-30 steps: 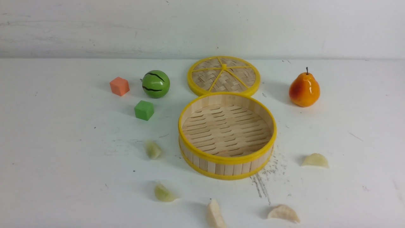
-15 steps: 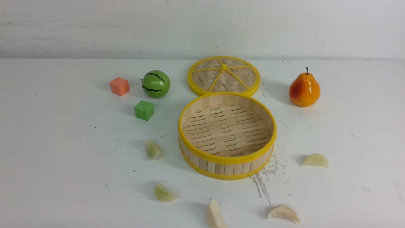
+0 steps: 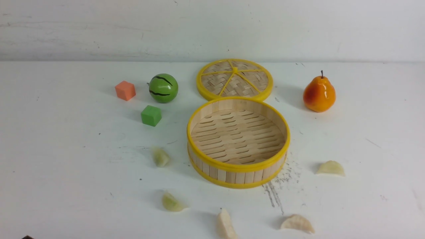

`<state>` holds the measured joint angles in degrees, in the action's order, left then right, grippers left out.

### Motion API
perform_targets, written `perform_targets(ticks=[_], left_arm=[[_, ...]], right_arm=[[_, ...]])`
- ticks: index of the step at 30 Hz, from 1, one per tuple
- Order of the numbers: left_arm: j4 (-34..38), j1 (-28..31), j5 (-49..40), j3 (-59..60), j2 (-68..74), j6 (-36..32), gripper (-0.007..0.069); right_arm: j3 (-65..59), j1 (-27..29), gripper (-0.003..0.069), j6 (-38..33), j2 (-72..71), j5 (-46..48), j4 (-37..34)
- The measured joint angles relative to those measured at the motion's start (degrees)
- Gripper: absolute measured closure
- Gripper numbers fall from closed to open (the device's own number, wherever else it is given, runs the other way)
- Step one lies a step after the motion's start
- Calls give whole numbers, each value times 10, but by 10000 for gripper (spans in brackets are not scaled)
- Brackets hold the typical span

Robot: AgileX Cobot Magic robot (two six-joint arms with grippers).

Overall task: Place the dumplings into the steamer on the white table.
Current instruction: 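Reach for and grasp a dumpling on the table with the left gripper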

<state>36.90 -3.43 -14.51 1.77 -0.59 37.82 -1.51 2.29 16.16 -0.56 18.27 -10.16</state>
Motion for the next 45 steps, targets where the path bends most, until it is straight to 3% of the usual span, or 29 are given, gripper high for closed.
perform_targets(ticks=[3, 4, 7, 12, 16, 18, 19, 21, 23, 24, 29, 33, 37, 45], left_arm=[[152, 0, 10, 0, 0, 81, 386], [152, 0, 11, 0, 0, 83, 386], [192, 0, 15, 0, 0, 70, 386], [215, 0, 11, 0, 0, 31, 386], [222, 0, -15, -25, 0, -45, 386], [215, 0, -34, -87, 0, -188, 386], [213, 0, -36, -92, 0, -188, 386], [181, 0, -70, -157, 2, -301, 392], [137, 0, -112, -208, 26, -355, 422], [124, 0, -123, -219, 41, -358, 427], [-86, 0, -267, -367, 225, -374, 631], [-220, 0, -381, -470, 370, -358, 638], [-277, -32, -435, -524, 478, -329, 638], [-358, -170, -431, -621, 696, -242, 603]], right_arm=[[0, 0, 419, 110, 0, -15, -156], [0, 0, 419, 117, 0, -16, -156], [0, 0, 419, 180, 0, -19, -265], [0, 0, 419, 196, 0, -22, -290], [0, 0, 419, 167, 0, -20, -287], [17, 0, 419, 112, 0, -6, -287], [17, 0, 419, 112, 0, -6, -287], [66, 0, 419, 27, 0, -12, -286], [111, 0, 437, -45, 10, -25, -286], [122, 0, 449, -59, 16, -29, -286], [284, 0, 644, -249, 192, 12, -276], [406, 0, 678, -373, 350, 182, -252], [468, -18, 678, -412, 475, 306, -247], [497, -133, 675, -420, 560, 330, -224]])
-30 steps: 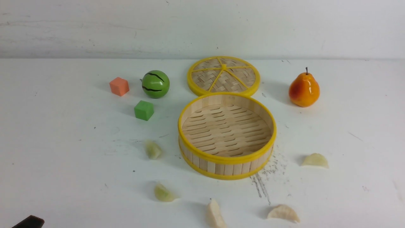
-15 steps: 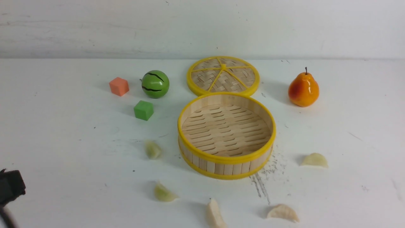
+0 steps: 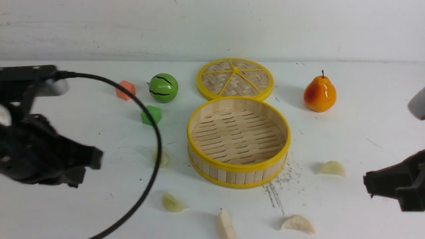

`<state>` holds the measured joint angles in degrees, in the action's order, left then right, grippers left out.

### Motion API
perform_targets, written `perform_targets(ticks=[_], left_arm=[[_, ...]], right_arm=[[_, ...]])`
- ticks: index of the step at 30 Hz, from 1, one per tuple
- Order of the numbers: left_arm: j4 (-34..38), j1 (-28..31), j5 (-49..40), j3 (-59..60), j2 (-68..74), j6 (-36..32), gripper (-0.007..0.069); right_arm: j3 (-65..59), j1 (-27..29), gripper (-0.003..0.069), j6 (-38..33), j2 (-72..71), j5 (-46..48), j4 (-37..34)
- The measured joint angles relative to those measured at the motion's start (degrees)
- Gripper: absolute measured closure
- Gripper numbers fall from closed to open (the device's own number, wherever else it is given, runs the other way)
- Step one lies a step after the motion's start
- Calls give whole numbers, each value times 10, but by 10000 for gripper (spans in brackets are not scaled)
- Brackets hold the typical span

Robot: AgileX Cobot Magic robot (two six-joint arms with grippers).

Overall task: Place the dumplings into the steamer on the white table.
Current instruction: 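Reach for and grasp a dumpling on the table with the left gripper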

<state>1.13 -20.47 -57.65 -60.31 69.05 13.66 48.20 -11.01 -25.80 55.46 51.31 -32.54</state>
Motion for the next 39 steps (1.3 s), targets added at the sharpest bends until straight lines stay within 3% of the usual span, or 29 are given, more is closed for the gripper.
perform_targets(ticks=[2, 6, 9, 13, 15, 19, 29, 39], left_arm=[[-11, -14, 0, -32, 47, 17, 545], [-11, -21, -1, -103, 150, 42, 357], [-4, -21, 8, -158, 231, 54, 159], [-2, -21, 31, -208, 309, 79, 10], [-2, -21, 41, -226, 342, 97, -15], [-5, -21, 58, -264, 421, 137, -12], [-52, -21, 82, -321, 527, 189, 134], [-113, -21, 111, -324, 537, 244, 153]], right_arm=[[0, -21, 674, -1, 3, 0, 11], [1, -33, 673, -1, 3, 2, 25], [1, -33, 670, -1, 3, 2, 32], [1, -33, 670, -1, 3, 2, 32], [1, -33, 669, -1, 3, 0, 32], [1, -33, 666, -1, 3, 0, 32], [1, -33, 658, -1, 3, 0, 35], [1, -33, 649, -1, 3, -4, 37]])
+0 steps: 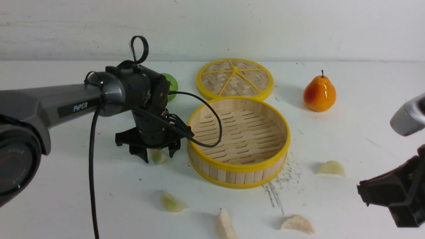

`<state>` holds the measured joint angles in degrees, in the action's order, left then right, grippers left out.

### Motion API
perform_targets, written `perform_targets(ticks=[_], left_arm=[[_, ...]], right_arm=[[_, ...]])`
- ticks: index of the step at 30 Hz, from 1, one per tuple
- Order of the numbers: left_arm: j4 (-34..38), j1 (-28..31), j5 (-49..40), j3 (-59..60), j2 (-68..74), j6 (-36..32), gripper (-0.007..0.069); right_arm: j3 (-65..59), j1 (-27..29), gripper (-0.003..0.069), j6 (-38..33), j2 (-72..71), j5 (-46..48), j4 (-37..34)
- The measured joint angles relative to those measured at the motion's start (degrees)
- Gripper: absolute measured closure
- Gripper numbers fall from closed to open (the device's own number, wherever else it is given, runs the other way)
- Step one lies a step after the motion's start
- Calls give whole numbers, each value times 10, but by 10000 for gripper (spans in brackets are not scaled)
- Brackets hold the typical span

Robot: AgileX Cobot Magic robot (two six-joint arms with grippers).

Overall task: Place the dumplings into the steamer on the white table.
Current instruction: 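Reach for and grasp a dumpling on the table with the left gripper, then place the dumpling into the bamboo steamer basket with the left gripper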

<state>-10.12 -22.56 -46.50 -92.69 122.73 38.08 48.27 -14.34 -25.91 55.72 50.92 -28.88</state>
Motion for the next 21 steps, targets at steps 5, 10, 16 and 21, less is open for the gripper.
perform_targets(ticks=[5, 10, 16, 21], left_arm=[[3, 0, 1, -5, 7, 6, 187], [3, 0, -26, -12, 7, -12, 367], [10, -6, -104, -75, 0, -69, 373], [39, -63, -142, -234, -20, -123, 373]], right_arm=[[0, 0, 647, 0, 0, -5, 0], [0, 0, 644, 0, 0, -5, 0], [0, 0, 638, 0, 0, -5, -2], [0, 0, 634, 0, -3, -5, -9]])
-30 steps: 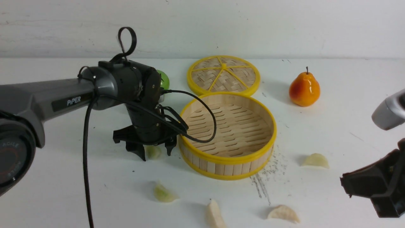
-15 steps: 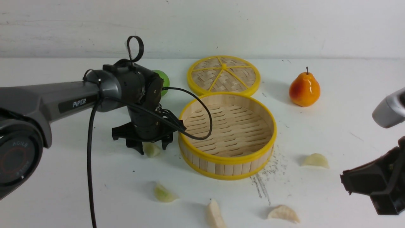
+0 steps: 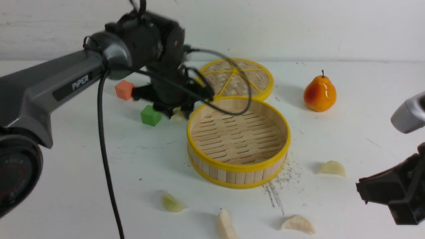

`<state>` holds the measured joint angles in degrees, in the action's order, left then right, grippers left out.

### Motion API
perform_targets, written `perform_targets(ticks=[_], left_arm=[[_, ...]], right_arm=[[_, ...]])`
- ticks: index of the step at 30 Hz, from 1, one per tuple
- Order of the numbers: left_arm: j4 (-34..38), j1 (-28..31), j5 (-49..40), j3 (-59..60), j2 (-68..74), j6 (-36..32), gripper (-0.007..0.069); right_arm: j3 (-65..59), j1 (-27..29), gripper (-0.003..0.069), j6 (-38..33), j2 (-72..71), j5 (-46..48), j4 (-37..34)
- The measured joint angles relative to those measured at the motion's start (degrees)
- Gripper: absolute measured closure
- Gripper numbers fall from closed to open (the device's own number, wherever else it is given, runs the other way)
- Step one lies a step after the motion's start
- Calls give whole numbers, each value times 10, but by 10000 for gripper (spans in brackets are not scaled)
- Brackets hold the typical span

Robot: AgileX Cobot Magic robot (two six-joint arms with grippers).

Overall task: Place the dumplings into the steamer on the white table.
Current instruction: 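Place the dumpling into the bamboo steamer basket with the left gripper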

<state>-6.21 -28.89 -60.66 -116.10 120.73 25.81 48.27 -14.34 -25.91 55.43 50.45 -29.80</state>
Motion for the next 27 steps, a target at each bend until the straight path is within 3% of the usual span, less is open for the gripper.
perform_targets(ticks=[9, 22, 24, 27], left_arm=[[25, -101, 10, -165, 97, -17, 374], [-27, -103, 124, -176, 213, 39, 377], [-32, -103, 132, -176, 224, 39, 365], [-39, -103, 134, -180, 227, 40, 274]], right_arm=[[0, 0, 625, 18, -59, 19, -2], [0, 0, 618, 46, -146, 55, 36], [0, 0, 617, 48, -146, 56, 41], [0, 0, 617, 48, -146, 56, 44]])
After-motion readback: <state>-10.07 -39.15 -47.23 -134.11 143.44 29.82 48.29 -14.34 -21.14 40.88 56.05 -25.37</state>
